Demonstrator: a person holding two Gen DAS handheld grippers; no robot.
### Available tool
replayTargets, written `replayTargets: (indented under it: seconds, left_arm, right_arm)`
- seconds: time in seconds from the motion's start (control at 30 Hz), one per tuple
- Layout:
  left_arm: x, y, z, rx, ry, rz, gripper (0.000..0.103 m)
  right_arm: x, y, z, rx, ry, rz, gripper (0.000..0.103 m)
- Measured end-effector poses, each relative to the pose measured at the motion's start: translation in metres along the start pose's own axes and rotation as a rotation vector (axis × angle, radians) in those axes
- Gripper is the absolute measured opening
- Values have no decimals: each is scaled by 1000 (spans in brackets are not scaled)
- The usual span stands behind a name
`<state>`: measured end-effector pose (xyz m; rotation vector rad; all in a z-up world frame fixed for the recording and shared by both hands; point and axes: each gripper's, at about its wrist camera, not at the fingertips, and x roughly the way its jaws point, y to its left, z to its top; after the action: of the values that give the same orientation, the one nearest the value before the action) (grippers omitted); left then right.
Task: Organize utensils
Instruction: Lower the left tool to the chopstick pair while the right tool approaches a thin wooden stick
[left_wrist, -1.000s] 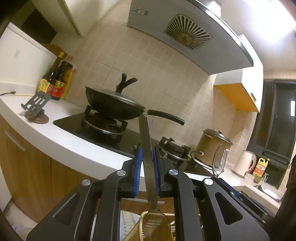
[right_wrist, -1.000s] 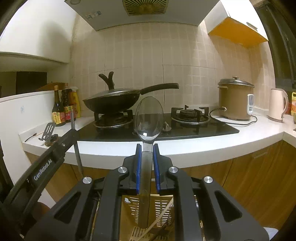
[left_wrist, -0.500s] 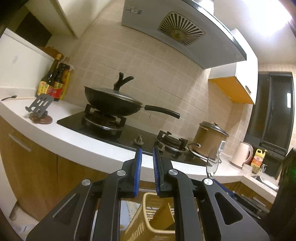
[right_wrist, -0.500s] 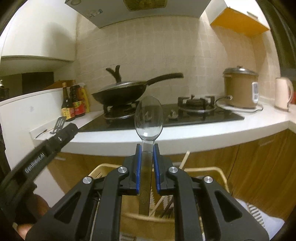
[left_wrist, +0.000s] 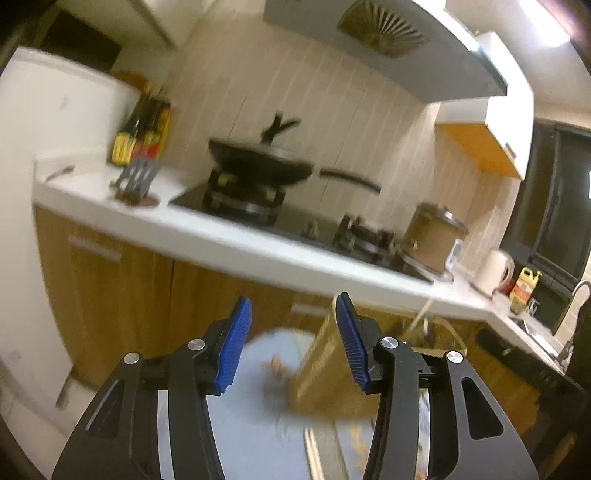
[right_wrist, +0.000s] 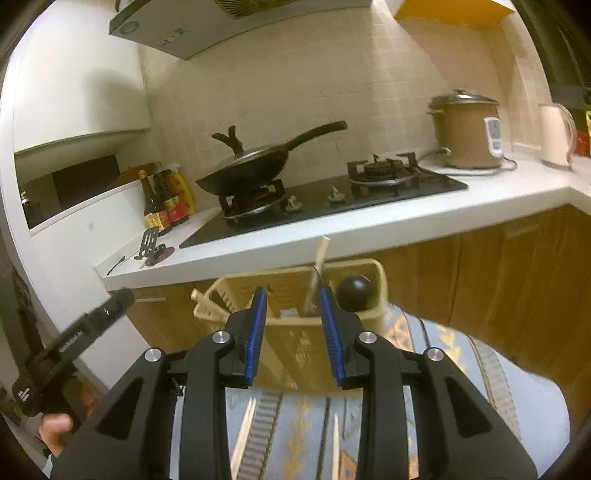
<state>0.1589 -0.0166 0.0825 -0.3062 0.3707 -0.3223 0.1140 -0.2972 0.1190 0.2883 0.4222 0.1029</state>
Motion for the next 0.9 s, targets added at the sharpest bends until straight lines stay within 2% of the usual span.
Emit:
replayTargets:
  seconds: [0.07,0.1,0.2,0.37,0.57,0.67,0.73,0.8,0.9]
  left_arm:
    - [-2,1,-6,-11,62,-10,45]
    - [-2,1,-9,-10,94,-13,45]
    - [4,-7,-20,30,226,3,45]
    - [15,-22,-49,92,424,-12,45]
    - [38,-32,-83,145,620,-27,45]
    - [49,-31,-96,125,698,-66,45]
    - [57,-26,-103,79,754,-121,45]
    - [64,-23,-108,55,785,-105,45]
    - [69,-19,-111,62,804,-67,45]
  right_arm:
    - [-12,-7,-4,22,17,-1,28]
    - [-19,-11,-5,37,33,0,31]
    - [-34,-22,-9,77,61,4,53]
    - [-48,-31,-16,79,122,9,53]
    - [-30,-33,-35,51,326,20,53]
    - [-12,-34,-49,60,445,72,53]
    - [5,-34,-62,81,557,139,53]
    - [20,-33,-75,58,637,122,53]
    - [36,-33,-86,-10,687,69,52]
